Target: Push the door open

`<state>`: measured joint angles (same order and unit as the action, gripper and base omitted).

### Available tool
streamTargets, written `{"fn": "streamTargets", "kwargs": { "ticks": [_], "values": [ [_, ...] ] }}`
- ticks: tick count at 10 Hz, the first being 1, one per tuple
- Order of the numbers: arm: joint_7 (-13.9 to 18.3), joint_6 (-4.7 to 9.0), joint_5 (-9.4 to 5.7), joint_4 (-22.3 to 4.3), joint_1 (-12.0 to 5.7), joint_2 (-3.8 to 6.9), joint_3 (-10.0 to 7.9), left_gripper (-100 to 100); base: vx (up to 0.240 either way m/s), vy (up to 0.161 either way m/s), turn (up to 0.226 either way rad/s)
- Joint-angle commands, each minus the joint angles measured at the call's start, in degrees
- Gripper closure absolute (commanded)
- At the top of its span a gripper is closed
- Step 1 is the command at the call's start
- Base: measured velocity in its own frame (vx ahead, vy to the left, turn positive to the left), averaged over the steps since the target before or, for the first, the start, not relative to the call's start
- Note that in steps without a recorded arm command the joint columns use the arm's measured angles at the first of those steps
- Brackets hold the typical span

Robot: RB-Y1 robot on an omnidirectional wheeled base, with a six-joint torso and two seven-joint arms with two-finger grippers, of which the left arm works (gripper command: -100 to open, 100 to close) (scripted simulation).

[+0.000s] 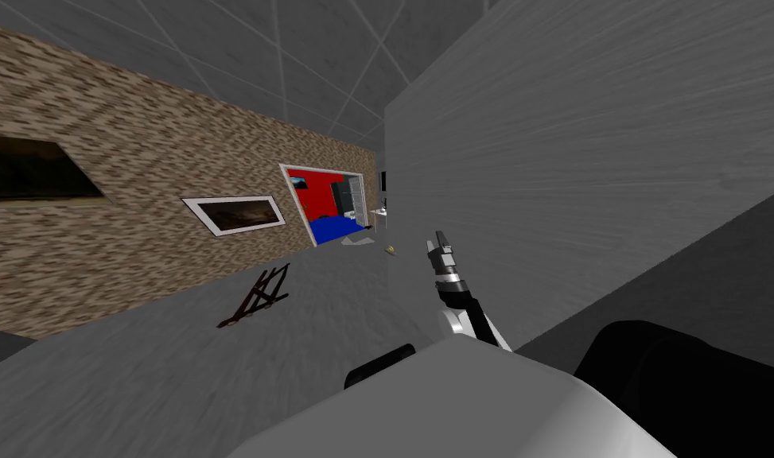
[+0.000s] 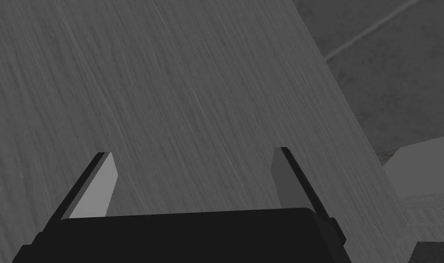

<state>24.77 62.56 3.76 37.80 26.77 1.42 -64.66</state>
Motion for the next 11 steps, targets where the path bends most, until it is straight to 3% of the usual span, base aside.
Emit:
{"fn": "streamTargets", "kwargs": {
  "ticks": [1,7,8,9,11],
  "values": [
    [-0.4,-0.94,-1.31,1.4,0.42,-0.07,-1.26,100,0.19,0.146,0.088],
    [-1.4,-3.17,-3.71,1.5,-0.24,-1.87,-2.93,100,0.187,0.084,0.066],
    [-1.2,-3.04,-3.84,0.7,0.63,-1.45,-3.4,100,0.051,0.016,0.061],
    [-1.7,-3.57,-4.55,0.4,0.5,-0.27,-4.32,100,0.073,0.069,0.087],
    [-2.1,-3.92,-5.14,0.2,0.1,0.39,-5.03,100,0.119,0.139,0.048]
  ]
}}
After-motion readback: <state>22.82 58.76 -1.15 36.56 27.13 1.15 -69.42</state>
